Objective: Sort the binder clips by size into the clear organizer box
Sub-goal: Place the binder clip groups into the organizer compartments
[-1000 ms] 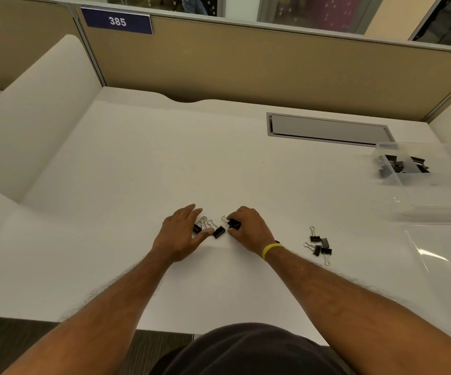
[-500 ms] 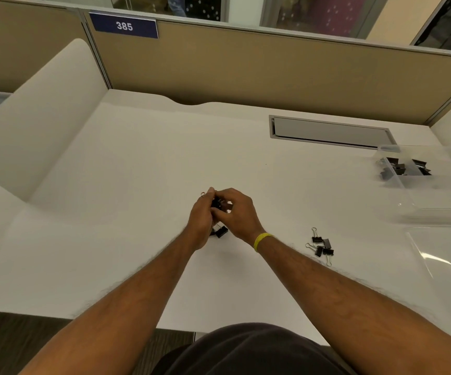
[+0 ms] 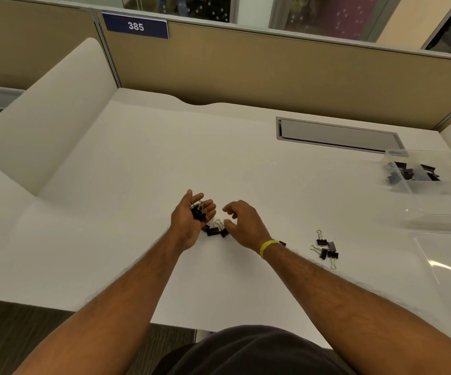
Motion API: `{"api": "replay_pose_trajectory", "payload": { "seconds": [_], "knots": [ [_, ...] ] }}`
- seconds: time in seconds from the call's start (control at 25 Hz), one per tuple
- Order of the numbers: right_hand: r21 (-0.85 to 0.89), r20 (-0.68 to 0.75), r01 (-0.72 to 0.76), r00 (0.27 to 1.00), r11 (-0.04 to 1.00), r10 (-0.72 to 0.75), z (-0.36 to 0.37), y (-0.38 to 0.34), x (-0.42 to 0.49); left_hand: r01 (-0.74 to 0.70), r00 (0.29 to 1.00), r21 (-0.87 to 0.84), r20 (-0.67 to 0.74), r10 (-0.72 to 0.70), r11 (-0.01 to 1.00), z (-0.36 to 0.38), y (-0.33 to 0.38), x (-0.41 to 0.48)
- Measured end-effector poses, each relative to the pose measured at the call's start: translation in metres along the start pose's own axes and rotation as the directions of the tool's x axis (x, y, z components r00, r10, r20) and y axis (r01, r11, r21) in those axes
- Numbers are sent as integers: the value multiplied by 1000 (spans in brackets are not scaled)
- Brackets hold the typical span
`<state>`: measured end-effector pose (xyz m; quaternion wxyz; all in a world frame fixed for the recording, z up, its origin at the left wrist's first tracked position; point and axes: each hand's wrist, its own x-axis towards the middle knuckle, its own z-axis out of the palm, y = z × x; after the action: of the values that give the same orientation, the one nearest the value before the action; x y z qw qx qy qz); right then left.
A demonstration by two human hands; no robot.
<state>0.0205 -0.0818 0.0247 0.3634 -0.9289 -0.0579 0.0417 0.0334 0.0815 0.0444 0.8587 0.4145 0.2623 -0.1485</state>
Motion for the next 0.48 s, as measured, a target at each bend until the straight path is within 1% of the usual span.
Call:
{"api": "replay_pose_trajectory", "payload": {
  "seconds": [0.08, 0.16, 0.24, 0.36, 0.48],
  "knots": [
    [-112, 148, -76, 985, 991, 92, 5, 4, -4, -4, 1000, 6, -23, 4, 1000, -3, 2, 0],
    [-219, 225, -62, 968, 974, 112, 10, 7, -8, 3, 999, 20, -43, -2, 1000, -7, 3, 0],
    [-254, 211, -54, 971, 966, 110, 14, 8, -9, 3, 998, 39, -68, 0, 999, -12, 3, 0],
    [-230, 142, -105, 980, 967, 140, 15, 12, -9, -3, 995, 49, -97, 8, 999, -19, 5, -2],
    [-224, 133, -133, 977, 965, 166, 13, 18, -9, -9, 994, 45, -108, 14, 999, -23, 5, -2]
  ]
}}
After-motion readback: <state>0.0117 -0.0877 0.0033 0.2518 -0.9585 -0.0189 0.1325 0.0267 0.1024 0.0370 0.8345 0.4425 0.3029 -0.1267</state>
